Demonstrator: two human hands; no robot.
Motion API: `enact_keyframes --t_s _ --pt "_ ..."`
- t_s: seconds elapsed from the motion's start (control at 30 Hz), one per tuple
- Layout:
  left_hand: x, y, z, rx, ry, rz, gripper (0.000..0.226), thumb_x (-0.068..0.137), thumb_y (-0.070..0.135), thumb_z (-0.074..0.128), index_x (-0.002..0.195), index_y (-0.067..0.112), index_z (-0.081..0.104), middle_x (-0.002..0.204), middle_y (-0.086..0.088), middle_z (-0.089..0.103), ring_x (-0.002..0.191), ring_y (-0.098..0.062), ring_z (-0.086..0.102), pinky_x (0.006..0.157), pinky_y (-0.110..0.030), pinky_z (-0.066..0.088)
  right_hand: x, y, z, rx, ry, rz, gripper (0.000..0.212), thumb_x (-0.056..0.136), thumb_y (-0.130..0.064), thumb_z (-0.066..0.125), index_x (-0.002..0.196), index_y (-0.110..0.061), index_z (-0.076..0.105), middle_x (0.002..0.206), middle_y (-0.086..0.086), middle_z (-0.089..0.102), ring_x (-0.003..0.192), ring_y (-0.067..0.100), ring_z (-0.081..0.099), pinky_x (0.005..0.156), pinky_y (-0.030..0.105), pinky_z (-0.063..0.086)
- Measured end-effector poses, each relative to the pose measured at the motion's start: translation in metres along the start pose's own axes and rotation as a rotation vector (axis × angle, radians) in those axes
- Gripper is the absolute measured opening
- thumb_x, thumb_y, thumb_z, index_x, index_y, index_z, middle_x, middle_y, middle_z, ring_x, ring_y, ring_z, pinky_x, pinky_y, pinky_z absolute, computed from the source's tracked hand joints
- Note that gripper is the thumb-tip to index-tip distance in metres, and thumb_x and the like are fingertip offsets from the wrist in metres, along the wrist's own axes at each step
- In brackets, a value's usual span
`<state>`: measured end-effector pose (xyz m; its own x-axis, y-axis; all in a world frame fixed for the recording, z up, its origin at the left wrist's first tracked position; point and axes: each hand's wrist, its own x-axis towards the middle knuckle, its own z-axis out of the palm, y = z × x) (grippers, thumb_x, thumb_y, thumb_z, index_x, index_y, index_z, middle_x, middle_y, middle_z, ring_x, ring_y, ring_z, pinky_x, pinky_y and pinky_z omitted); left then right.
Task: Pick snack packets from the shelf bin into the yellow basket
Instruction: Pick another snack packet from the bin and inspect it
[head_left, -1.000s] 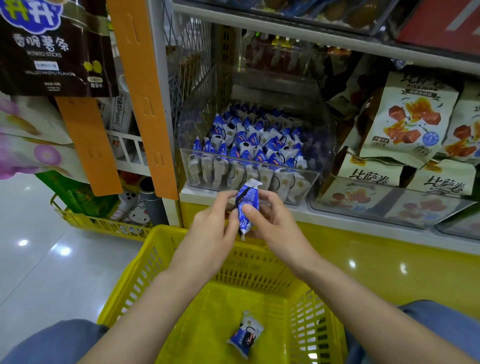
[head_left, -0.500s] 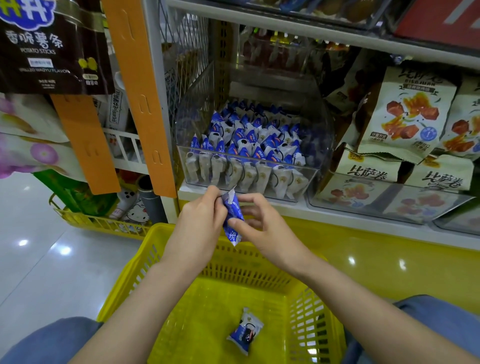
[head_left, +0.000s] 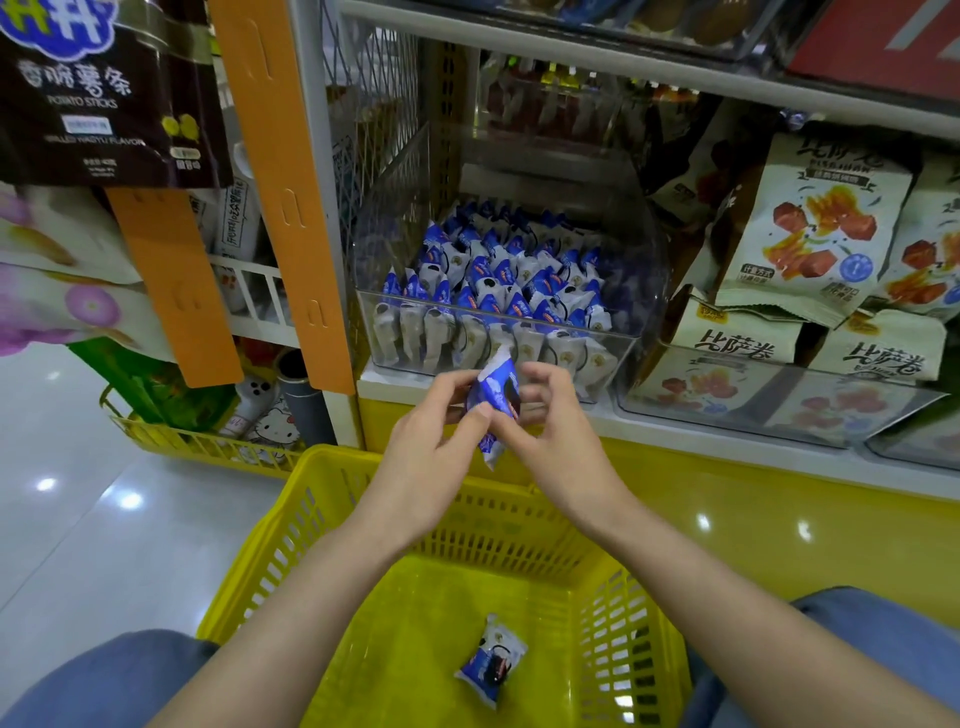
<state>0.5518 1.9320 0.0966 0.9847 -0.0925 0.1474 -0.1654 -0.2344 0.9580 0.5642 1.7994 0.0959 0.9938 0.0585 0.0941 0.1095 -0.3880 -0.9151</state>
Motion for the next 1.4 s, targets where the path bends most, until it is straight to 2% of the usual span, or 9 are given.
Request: enact_keyframes --t_s 0.13,0.23,0.43,0.67,0.9,1.1,1.17,1.27,1.4 --pt "0.000 0.003 0.003 -0.110 0.043 -0.047 0.014 0.095 0.019 0.048 0.103 0.019 0.059 0.090 -0.003 0.068 0.086 -0.022 0.065 0.082 -0.047 0.052 -0.008 0.003 0.001 -0.335 0.042 -0.109 0.067 0.072 -0.048 0.068 0.125 -0.026 0.033 0.104 -0.016 0.055 0.092 0.005 0.057 0.075 0.031 0.050" --pt "0.003 -0.001 0.001 -0.025 0.115 -0.051 0.018 0.096 0.018 0.044 0.088 0.015 0.060 0.074 -0.005 0.062 0.072 -0.027 0.060 0.071 -0.044 0.051 -0.011 0.002 0.003 -0.366 -0.022 -0.115 0.070 0.069 -0.061 0.062 0.124 -0.031 0.032 0.111 -0.018 0.054 0.087 0.001 0.060 0.069 0.026 0.051" --pt "0.003 -0.001 0.001 0.036 0.089 -0.037 0.031 0.097 0.018 0.043 0.067 0.020 0.047 0.057 0.008 0.047 0.053 -0.001 0.045 0.051 -0.019 0.038 -0.002 -0.005 -0.004 -0.111 0.020 -0.097 0.014 0.088 -0.029 0.059 0.098 -0.020 0.058 0.089 -0.008 0.064 0.077 0.003 0.058 0.071 0.026 0.048" --pt "0.005 0.005 0.003 -0.188 0.056 -0.210 0.028 0.097 0.018 0.043 0.094 -0.005 0.059 0.085 -0.019 0.065 0.076 -0.014 0.063 0.065 -0.021 0.050 -0.003 -0.009 -0.011 -0.380 0.051 -0.393 0.005 0.088 -0.024 0.061 0.084 -0.022 0.062 0.080 -0.011 0.056 0.073 0.004 0.052 0.064 0.018 0.043" --pt "0.004 0.004 -0.003 -0.417 -0.019 -0.342 0.034 0.083 0.025 0.062 0.113 0.010 0.060 0.104 -0.011 0.070 0.095 -0.022 0.066 0.087 -0.038 0.051 0.008 -0.010 -0.017 0.097 0.260 -0.010 0.015 0.091 -0.018 0.057 0.076 -0.022 0.057 0.074 -0.004 0.063 0.071 0.014 0.063 0.060 0.027 0.056" --pt "0.008 0.000 -0.003 -0.431 0.182 -0.241 0.010 0.088 0.010 0.059 0.098 0.009 0.060 0.094 -0.008 0.071 0.082 -0.011 0.069 0.070 -0.020 0.056 0.008 -0.009 -0.017 0.458 0.154 0.258 0.009 0.094 -0.011 0.050 0.086 -0.009 0.051 0.095 0.017 0.062 0.069 0.010 0.067 0.057 0.019 0.056" --pt "0.009 -0.002 -0.006 -0.378 0.249 -0.201 0.006 0.090 0.013 0.057 0.091 0.010 0.061 0.089 -0.007 0.071 0.079 -0.011 0.068 0.067 -0.019 0.055 0.007 -0.007 -0.016 0.348 0.050 0.286 0.006 0.093 -0.007 0.051 0.094 -0.010 0.046 0.099 0.016 0.062 0.079 0.015 0.065 0.060 0.019 0.055" --pt "0.010 -0.005 -0.010 -0.263 0.277 -0.129 0.010 0.091 0.014 0.055 0.085 0.014 0.062 0.082 -0.004 0.068 0.079 -0.013 0.064 0.070 -0.023 0.055 0.003 -0.006 -0.013 -0.084 -0.081 0.139 0.040 0.089 -0.007 0.058 0.121 -0.017 0.037 0.106 -0.003 0.054 0.089 0.003 0.054 0.069 0.010 0.045" --pt "0.010 -0.004 -0.011 -0.070 0.227 -0.019 0.013 0.089 0.018 0.058 0.079 0.021 0.064 0.074 0.007 0.065 0.076 -0.011 0.061 0.074 -0.031 0.050 -0.002 -0.011 -0.009 -0.103 -0.086 -0.079 0.044 0.089 -0.023 0.059 0.130 -0.023 0.043 0.119 -0.007 0.053 0.105 0.003 0.052 0.089 0.014 0.044"
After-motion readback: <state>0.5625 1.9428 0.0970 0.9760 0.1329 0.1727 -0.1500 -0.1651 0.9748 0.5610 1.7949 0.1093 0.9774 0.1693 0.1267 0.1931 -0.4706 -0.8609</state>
